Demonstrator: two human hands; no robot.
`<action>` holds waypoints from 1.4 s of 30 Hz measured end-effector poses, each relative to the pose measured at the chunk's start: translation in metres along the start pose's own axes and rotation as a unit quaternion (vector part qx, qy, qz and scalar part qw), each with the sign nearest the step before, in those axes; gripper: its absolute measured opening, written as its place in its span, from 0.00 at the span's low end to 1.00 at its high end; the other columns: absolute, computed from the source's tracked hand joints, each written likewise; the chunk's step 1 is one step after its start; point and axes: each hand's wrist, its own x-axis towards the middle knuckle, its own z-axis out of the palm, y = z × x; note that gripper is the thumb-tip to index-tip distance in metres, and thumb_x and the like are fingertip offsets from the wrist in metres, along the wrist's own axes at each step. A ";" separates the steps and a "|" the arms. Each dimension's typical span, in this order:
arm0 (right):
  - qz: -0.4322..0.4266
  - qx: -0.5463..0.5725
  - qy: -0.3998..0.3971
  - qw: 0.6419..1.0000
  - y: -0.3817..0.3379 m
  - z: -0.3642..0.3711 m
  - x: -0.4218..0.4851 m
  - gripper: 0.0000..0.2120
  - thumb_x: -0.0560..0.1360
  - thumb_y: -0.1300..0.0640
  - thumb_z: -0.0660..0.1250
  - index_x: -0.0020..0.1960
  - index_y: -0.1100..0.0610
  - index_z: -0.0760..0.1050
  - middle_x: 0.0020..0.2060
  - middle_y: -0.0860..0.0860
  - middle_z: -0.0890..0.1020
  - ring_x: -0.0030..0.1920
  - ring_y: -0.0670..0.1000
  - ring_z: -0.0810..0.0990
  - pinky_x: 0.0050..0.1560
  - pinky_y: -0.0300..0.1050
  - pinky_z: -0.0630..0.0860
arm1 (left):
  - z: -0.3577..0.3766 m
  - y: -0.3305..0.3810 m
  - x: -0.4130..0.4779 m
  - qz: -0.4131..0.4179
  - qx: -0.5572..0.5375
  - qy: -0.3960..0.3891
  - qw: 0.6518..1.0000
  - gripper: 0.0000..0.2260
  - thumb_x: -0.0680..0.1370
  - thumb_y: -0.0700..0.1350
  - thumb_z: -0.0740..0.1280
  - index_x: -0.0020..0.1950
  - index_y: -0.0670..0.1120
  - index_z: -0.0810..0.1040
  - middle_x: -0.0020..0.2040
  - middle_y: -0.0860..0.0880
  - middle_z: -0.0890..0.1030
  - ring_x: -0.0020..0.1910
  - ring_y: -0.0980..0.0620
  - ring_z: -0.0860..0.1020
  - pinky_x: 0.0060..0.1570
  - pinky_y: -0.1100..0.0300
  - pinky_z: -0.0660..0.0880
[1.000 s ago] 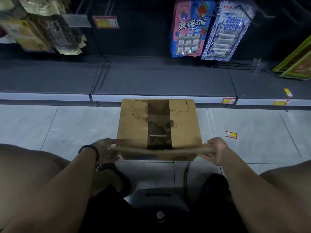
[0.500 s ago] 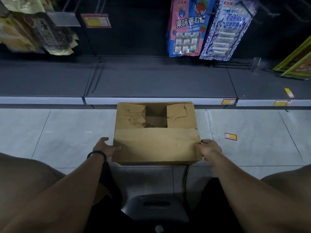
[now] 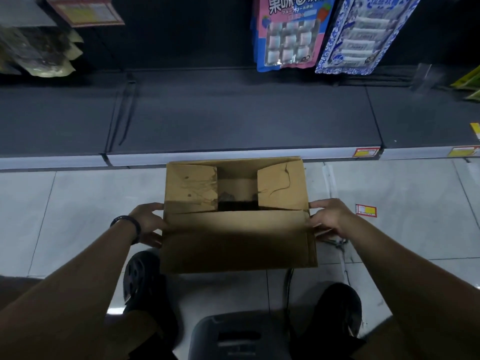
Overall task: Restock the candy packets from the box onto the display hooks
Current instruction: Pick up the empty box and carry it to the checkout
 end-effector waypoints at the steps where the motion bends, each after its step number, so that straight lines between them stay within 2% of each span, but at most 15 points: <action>1: 0.002 0.008 -0.006 1.000 -0.001 -0.001 0.002 0.27 0.71 0.69 0.79 0.68 0.55 0.81 0.47 0.60 0.88 0.44 0.62 0.89 0.46 0.59 0.87 | -0.001 0.002 0.001 -0.007 0.002 0.007 1.000 0.31 0.73 0.26 0.75 0.72 0.49 0.76 0.53 0.35 0.85 0.44 0.31 0.87 0.48 0.32 0.83; 4: 0.015 0.049 -0.047 0.998 -0.008 -0.005 -0.003 0.24 0.72 0.53 0.81 0.65 0.57 0.82 0.53 0.61 0.87 0.51 0.64 0.87 0.56 0.63 0.85 | -0.002 0.012 -0.001 -0.019 0.001 0.015 1.000 0.28 0.74 0.27 0.72 0.71 0.47 0.79 0.50 0.35 0.87 0.43 0.32 0.87 0.48 0.34 0.84; 5: 0.027 0.073 -0.064 0.995 -0.011 -0.009 -0.007 0.26 0.72 0.43 0.78 0.64 0.57 0.82 0.55 0.61 0.86 0.54 0.64 0.86 0.59 0.63 0.83 | 0.000 0.016 -0.008 -0.021 -0.001 0.009 1.000 0.24 0.75 0.30 0.73 0.69 0.46 0.81 0.51 0.36 0.87 0.44 0.33 0.87 0.48 0.36 0.84; 7: 0.073 0.107 -0.105 0.986 -0.020 -0.019 -0.024 0.33 0.76 0.29 0.66 0.64 0.56 0.79 0.58 0.61 0.84 0.57 0.64 0.83 0.61 0.61 0.79 | 0.003 0.025 -0.032 -0.041 -0.015 -0.010 0.999 0.16 0.78 0.43 0.76 0.65 0.45 0.82 0.56 0.37 0.85 0.50 0.34 0.86 0.46 0.40 0.85; 10: 0.120 0.112 -0.129 0.978 -0.029 -0.049 -0.059 0.40 0.76 0.21 0.54 0.69 0.53 0.76 0.62 0.58 0.81 0.62 0.64 0.79 0.61 0.65 0.77 | -0.002 0.046 -0.082 -0.090 -0.043 -0.047 0.994 0.30 0.76 0.67 0.70 0.69 0.48 0.79 0.63 0.41 0.81 0.57 0.33 0.82 0.48 0.44 0.83; 13: 0.153 0.115 -0.128 0.973 -0.039 -0.085 -0.111 0.45 0.73 0.18 0.52 0.74 0.50 0.73 0.68 0.57 0.76 0.68 0.66 0.75 0.68 0.76 0.70 | -0.017 0.076 -0.140 -0.106 -0.028 -0.089 0.990 0.38 0.71 0.80 0.59 0.72 0.56 0.75 0.67 0.43 0.79 0.62 0.32 0.79 0.59 0.36 0.79; 15: 0.167 0.124 -0.122 0.971 -0.050 -0.111 -0.153 0.48 0.72 0.17 0.52 0.78 0.50 0.70 0.73 0.57 0.73 0.72 0.68 0.72 0.68 0.78 0.68 | -0.027 0.101 -0.186 -0.108 -0.032 -0.094 0.989 0.40 0.72 0.81 0.55 0.72 0.56 0.75 0.67 0.41 0.78 0.61 0.31 0.80 0.63 0.33 0.76; 18: 0.181 0.171 -0.124 0.961 -0.062 -0.152 -0.223 0.52 0.68 0.14 0.53 0.79 0.48 0.68 0.77 0.56 0.71 0.73 0.70 0.71 0.68 0.80 0.66 | -0.043 0.143 -0.263 -0.104 -0.032 -0.103 0.989 0.43 0.71 0.82 0.52 0.73 0.55 0.75 0.67 0.39 0.78 0.60 0.31 0.80 0.61 0.32 0.77; 20: 0.180 0.200 -0.123 0.955 -0.068 -0.181 -0.271 0.52 0.67 0.14 0.53 0.80 0.48 0.67 0.79 0.57 0.70 0.75 0.70 0.69 0.69 0.80 0.65 | -0.051 0.168 -0.313 -0.100 -0.041 -0.108 0.988 0.43 0.70 0.82 0.52 0.73 0.55 0.75 0.67 0.39 0.78 0.61 0.30 0.80 0.60 0.32 0.78; 24: 0.173 0.252 -0.090 0.948 -0.076 -0.236 -0.365 0.52 0.70 0.15 0.51 0.81 0.50 0.66 0.78 0.59 0.70 0.76 0.71 0.67 0.71 0.77 0.65 | -0.060 0.214 -0.403 -0.087 -0.060 -0.145 0.984 0.42 0.70 0.81 0.55 0.73 0.55 0.76 0.70 0.39 0.77 0.62 0.28 0.79 0.66 0.28 0.73; 27: 0.170 0.293 -0.053 0.939 -0.076 -0.276 -0.427 0.52 0.69 0.15 0.52 0.80 0.50 0.68 0.76 0.59 0.70 0.76 0.71 0.67 0.72 0.75 0.65 | -0.057 0.251 -0.454 -0.068 -0.026 -0.172 0.982 0.43 0.70 0.82 0.54 0.74 0.55 0.76 0.68 0.41 0.79 0.61 0.28 0.81 0.66 0.26 0.71; 29: 0.160 0.323 -0.032 0.932 -0.071 -0.299 -0.468 0.51 0.69 0.15 0.51 0.80 0.47 0.69 0.80 0.57 0.66 0.76 0.69 0.65 0.68 0.73 0.66 | -0.049 0.279 -0.483 -0.051 0.013 -0.180 0.982 0.43 0.71 0.82 0.51 0.74 0.57 0.75 0.68 0.43 0.79 0.60 0.29 0.81 0.67 0.26 0.69; 34: 0.127 0.399 0.034 0.908 -0.037 -0.345 -0.563 0.48 0.69 0.15 0.52 0.77 0.44 0.72 0.76 0.53 0.69 0.70 0.66 0.69 0.65 0.72 0.67 | -0.007 0.345 -0.547 0.007 0.101 -0.186 0.977 0.42 0.71 0.81 0.50 0.73 0.57 0.75 0.65 0.47 0.78 0.59 0.31 0.81 0.69 0.29 0.69; 38: 0.111 0.468 0.086 0.872 0.021 -0.374 -0.628 0.48 0.70 0.16 0.52 0.79 0.44 0.70 0.74 0.53 0.70 0.73 0.67 0.69 0.72 0.75 0.65 | 0.056 0.388 -0.599 0.044 0.130 -0.209 0.968 0.43 0.72 0.81 0.52 0.77 0.56 0.72 0.73 0.47 0.73 0.60 0.31 0.79 0.69 0.29 0.70; 42: 0.100 0.524 0.135 0.835 0.088 -0.412 -0.679 0.48 0.70 0.15 0.51 0.78 0.45 0.71 0.72 0.52 0.73 0.70 0.66 0.73 0.69 0.75 0.69 | 0.150 0.427 -0.658 0.083 0.158 -0.234 0.956 0.44 0.73 0.80 0.53 0.81 0.55 0.67 0.81 0.48 0.65 0.55 0.32 0.78 0.62 0.33 0.76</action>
